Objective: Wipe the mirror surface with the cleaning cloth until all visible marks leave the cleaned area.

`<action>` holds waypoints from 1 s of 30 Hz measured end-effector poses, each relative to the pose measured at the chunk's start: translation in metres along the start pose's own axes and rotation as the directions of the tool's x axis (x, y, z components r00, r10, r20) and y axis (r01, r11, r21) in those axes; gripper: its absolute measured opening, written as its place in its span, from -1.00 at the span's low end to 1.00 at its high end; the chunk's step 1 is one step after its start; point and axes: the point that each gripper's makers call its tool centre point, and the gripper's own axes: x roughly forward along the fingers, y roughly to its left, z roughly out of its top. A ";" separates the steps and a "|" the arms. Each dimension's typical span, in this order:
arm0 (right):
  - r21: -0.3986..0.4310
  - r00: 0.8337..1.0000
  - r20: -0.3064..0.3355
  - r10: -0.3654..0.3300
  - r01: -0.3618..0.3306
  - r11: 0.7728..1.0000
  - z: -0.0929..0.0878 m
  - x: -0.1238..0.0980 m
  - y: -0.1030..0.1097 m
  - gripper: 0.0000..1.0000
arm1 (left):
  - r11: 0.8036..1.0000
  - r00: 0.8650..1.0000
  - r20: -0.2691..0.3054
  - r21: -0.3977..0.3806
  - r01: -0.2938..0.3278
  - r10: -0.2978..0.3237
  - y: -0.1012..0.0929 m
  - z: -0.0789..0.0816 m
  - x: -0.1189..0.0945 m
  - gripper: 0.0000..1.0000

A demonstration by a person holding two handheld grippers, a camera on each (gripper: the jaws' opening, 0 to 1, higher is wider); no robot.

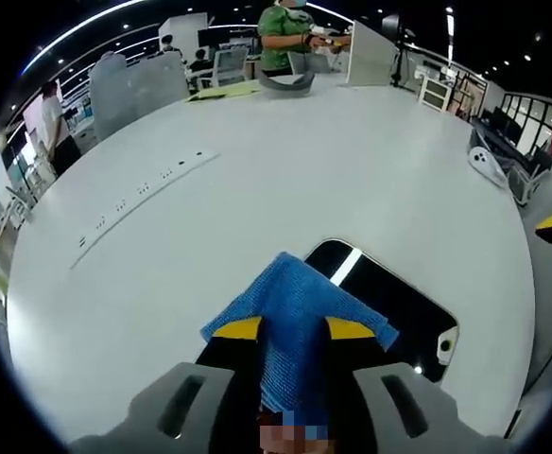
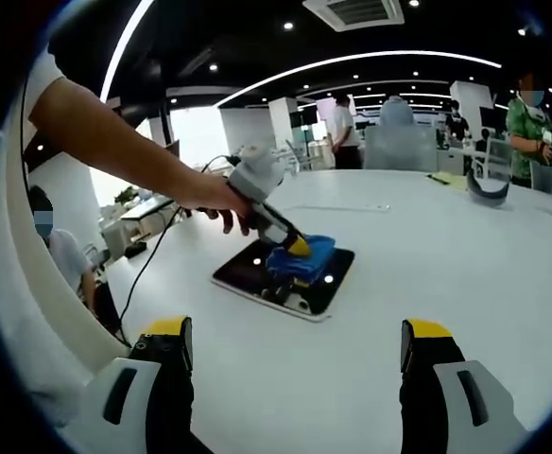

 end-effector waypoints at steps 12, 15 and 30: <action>-0.006 1.000 0.007 -0.003 0.003 1.000 0.002 -0.002 0.004 0.82 | 1.000 1.000 -0.005 0.006 0.017 -0.017 -0.004 -0.005 -0.004 -0.52; -0.009 1.000 0.007 -0.001 0.002 1.000 0.002 -0.003 0.006 0.82 | 1.000 1.000 -0.005 0.007 0.019 -0.019 -0.006 -0.007 -0.005 -0.51; -0.008 1.000 0.010 -0.006 0.006 1.000 -0.001 -0.009 0.014 0.82 | 0.997 0.998 0.004 0.043 0.066 -0.066 -0.015 -0.017 -0.012 -0.45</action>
